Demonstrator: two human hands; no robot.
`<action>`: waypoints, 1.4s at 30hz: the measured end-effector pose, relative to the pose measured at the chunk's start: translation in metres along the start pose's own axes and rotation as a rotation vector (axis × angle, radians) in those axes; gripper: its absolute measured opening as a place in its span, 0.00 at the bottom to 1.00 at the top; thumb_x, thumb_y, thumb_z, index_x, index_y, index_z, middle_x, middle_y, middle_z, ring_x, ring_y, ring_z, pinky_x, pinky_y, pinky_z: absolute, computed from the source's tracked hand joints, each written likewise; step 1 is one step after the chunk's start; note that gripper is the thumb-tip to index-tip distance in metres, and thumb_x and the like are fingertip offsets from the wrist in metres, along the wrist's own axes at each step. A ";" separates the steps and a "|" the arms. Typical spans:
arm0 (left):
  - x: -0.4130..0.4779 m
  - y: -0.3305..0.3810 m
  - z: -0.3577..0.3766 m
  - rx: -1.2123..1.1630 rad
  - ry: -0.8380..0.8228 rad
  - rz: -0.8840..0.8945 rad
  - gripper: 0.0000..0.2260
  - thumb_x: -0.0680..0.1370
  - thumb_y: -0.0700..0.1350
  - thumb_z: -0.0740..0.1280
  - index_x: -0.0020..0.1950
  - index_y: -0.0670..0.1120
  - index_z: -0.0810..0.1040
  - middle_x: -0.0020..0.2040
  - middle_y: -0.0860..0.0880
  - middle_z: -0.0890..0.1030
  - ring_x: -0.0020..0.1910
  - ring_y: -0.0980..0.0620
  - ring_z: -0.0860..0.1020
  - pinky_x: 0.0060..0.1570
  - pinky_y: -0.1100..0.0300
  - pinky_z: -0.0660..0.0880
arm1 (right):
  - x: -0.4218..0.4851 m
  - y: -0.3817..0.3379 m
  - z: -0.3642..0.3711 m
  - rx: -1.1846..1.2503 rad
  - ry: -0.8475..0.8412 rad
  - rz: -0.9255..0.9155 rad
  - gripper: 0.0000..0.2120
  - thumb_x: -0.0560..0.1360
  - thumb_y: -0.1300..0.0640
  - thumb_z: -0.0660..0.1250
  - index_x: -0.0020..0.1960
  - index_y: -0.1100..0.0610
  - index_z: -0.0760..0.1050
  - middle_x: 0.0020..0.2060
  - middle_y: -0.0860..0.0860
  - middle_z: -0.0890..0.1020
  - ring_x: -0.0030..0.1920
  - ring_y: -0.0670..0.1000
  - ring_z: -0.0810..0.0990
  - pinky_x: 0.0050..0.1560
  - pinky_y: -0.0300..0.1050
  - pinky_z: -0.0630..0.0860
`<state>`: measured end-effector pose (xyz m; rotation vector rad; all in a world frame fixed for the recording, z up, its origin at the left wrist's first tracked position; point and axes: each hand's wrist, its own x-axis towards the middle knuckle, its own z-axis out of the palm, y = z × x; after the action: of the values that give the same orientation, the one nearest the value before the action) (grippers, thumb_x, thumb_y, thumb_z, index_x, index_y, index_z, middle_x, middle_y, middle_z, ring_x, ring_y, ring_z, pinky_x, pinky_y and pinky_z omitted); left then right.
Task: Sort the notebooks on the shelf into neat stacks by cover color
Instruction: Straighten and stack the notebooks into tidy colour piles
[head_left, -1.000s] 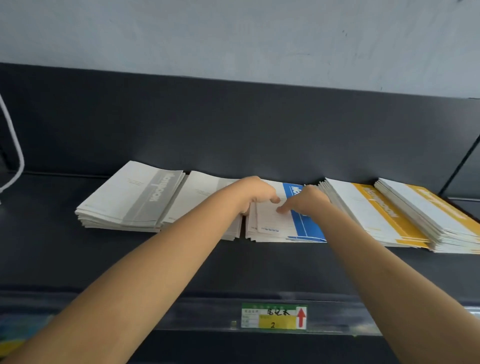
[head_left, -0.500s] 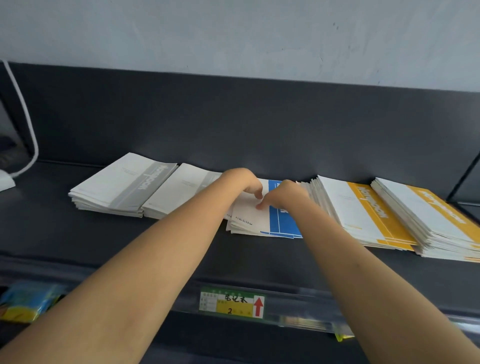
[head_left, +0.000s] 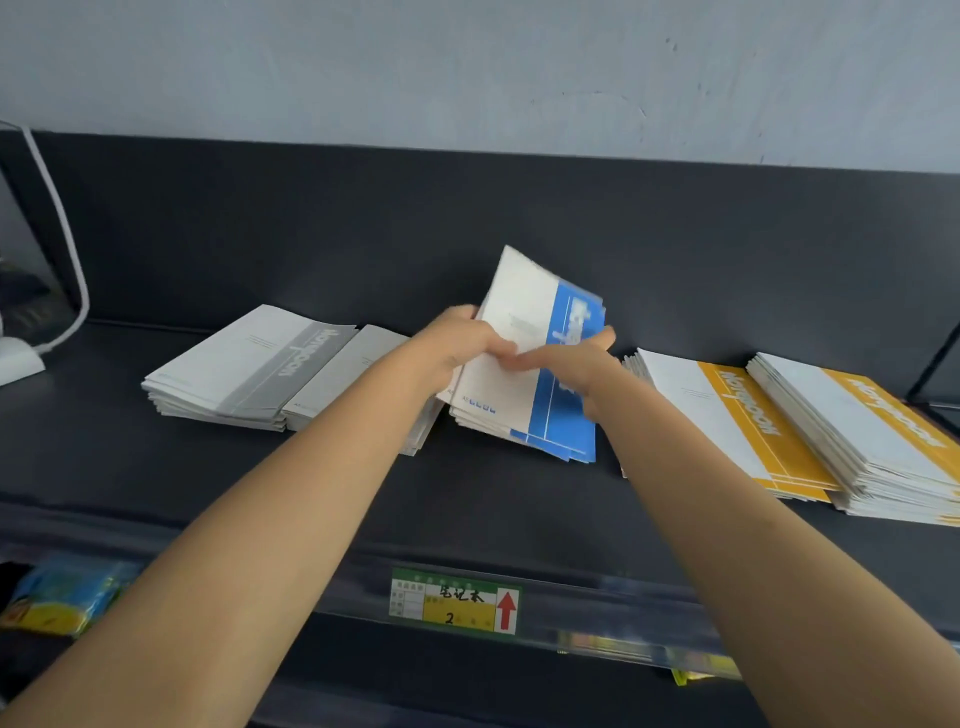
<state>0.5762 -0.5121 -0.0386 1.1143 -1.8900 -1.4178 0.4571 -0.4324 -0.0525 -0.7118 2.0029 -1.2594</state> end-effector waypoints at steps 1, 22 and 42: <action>-0.001 0.000 -0.005 -0.092 -0.018 0.078 0.19 0.73 0.36 0.72 0.63 0.45 0.75 0.54 0.50 0.82 0.58 0.50 0.79 0.49 0.61 0.74 | -0.001 -0.001 -0.002 0.084 0.038 -0.046 0.66 0.56 0.48 0.83 0.76 0.50 0.37 0.70 0.51 0.64 0.68 0.57 0.66 0.62 0.55 0.67; 0.013 -0.013 0.025 -0.402 0.144 0.358 0.29 0.65 0.45 0.78 0.63 0.48 0.73 0.56 0.52 0.82 0.55 0.55 0.80 0.55 0.56 0.78 | -0.009 -0.010 -0.013 0.263 0.239 -0.587 0.21 0.71 0.61 0.72 0.58 0.57 0.65 0.47 0.45 0.77 0.45 0.43 0.78 0.44 0.38 0.76; 0.021 -0.001 0.009 0.237 0.070 0.022 0.28 0.71 0.48 0.75 0.66 0.42 0.68 0.61 0.46 0.76 0.56 0.46 0.77 0.54 0.51 0.76 | -0.002 0.002 -0.016 -0.267 0.149 -0.166 0.28 0.72 0.54 0.72 0.63 0.64 0.62 0.54 0.54 0.73 0.49 0.52 0.73 0.32 0.38 0.66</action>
<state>0.5584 -0.5250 -0.0435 1.2316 -2.0523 -1.1484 0.4465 -0.4212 -0.0484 -0.9522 2.3015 -1.1788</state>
